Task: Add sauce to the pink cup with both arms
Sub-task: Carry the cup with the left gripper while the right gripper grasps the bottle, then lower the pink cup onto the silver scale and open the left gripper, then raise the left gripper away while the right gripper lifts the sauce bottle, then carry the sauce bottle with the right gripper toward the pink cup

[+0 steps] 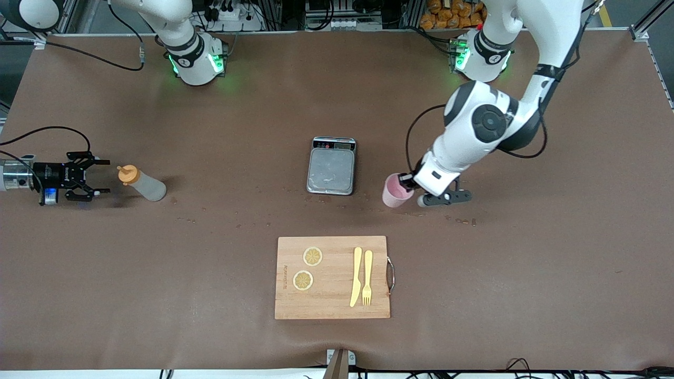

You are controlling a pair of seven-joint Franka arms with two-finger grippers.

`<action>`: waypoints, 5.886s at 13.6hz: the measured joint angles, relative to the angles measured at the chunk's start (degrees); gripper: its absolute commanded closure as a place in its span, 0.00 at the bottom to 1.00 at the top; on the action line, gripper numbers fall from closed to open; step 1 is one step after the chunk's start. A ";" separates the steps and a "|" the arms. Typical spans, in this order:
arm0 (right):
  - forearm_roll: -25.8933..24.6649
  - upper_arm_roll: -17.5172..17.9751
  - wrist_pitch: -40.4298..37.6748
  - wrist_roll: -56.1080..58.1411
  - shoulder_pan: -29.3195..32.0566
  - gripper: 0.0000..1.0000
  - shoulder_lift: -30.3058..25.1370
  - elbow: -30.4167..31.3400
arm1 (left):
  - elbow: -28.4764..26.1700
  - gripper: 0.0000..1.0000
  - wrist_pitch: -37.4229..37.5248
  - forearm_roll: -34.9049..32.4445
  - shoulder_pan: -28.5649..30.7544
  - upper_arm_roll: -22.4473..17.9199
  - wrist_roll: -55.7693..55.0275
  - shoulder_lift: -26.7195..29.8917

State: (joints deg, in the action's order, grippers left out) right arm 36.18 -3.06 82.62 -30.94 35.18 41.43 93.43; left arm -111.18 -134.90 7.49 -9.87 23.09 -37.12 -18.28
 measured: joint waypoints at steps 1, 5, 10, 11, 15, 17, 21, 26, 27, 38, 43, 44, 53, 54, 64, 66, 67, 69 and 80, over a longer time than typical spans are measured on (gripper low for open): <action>0.84 0.01 0.00 0.00 0.00 0.00 0.72 -0.01 | 0.97 1.00 0.00 0.00 -1.66 0.02 -2.57 -0.73; 1.50 0.07 0.11 0.02 0.00 0.00 3.16 -0.03 | 4.60 1.00 0.00 0.00 -6.83 -0.03 -9.39 -4.59; 2.07 0.77 0.83 0.03 -0.74 0.00 4.78 -0.02 | 11.93 1.00 -0.06 -1.94 -12.24 -0.22 -16.86 -12.65; 2.61 0.96 0.83 0.02 -1.19 0.00 5.07 -0.01 | 12.63 1.00 -0.05 -3.07 -12.91 -0.23 -18.36 -13.58; 3.60 1.05 0.84 0.01 -2.96 0.00 6.20 0.20 | 13.06 1.00 0.73 -3.80 -14.41 -0.23 -19.37 -14.45; 3.91 1.06 0.84 0.01 -3.61 0.00 6.70 0.22 | 13.06 1.00 1.18 -3.80 -15.20 -0.23 -19.44 -14.57; 4.23 1.09 0.84 0.01 -4.90 0.00 7.21 0.77 | 13.05 1.00 4.84 -3.84 -16.34 -0.27 -19.49 -15.21; 4.38 1.09 0.87 0.01 -5.22 0.44 7.21 0.83 | 13.08 0.00 5.81 -3.90 -17.05 -0.29 -20.36 -15.70; 4.46 1.09 0.88 0.00 -5.22 0.58 7.21 0.83 | 13.20 0.00 5.81 -4.09 -17.05 -0.31 -20.63 -15.70; 4.55 1.14 0.92 -4.23 -7.03 0.52 5.24 -0.88 | 16.73 0.00 17.36 -6.93 -8.33 -0.76 -11.47 -7.20; 4.57 1.19 1.48 -8.15 -9.54 0.51 0.62 -1.20 | 22.69 0.00 25.92 -6.93 -3.28 -0.73 -4.69 -4.17; 4.57 1.19 1.78 -8.67 -10.10 0.50 -0.27 -1.20 | 23.46 0.00 26.36 -6.93 -2.07 -0.73 -3.31 -3.80; 3.05 1.14 7.26 -19.55 -18.52 0.48 -7.06 -1.16 | 23.36 0.00 39.17 -7.10 1.08 -8.84 14.69 5.68; 1.69 1.13 8.17 -21.73 -19.86 0.48 -8.24 -1.16 | 22.46 0.00 39.85 -7.11 0.38 -11.82 17.51 7.60; -9.56 1.10 12.52 -38.73 -31.22 0.48 -14.76 -0.85 | 20.44 0.00 49.16 -7.10 -0.13 -26.16 35.97 17.79; -12.51 1.11 13.07 -43.39 -34.28 0.48 -15.97 -0.85 | 21.52 0.00 50.56 -7.10 0.21 -26.14 35.76 18.19; -13.66 1.10 13.18 -45.12 -35.59 0.48 -16.47 -0.85 | 22.16 0.00 50.76 -7.10 0.51 -26.15 35.52 18.39; -15.10 1.08 13.21 -47.62 -37.56 0.48 -17.40 -0.84 | 22.94 0.00 51.10 -7.11 0.94 -26.15 34.37 19.15; -23.46 1.14 13.63 -71.38 -51.37 0.49 -19.51 -0.83 | 24.71 0.00 50.51 -7.10 1.04 -26.20 32.19 19.80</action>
State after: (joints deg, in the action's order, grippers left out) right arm 12.72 -1.93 96.25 -102.31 -16.19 21.92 92.59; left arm -86.47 -84.39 0.39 -8.82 -3.12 -4.93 1.53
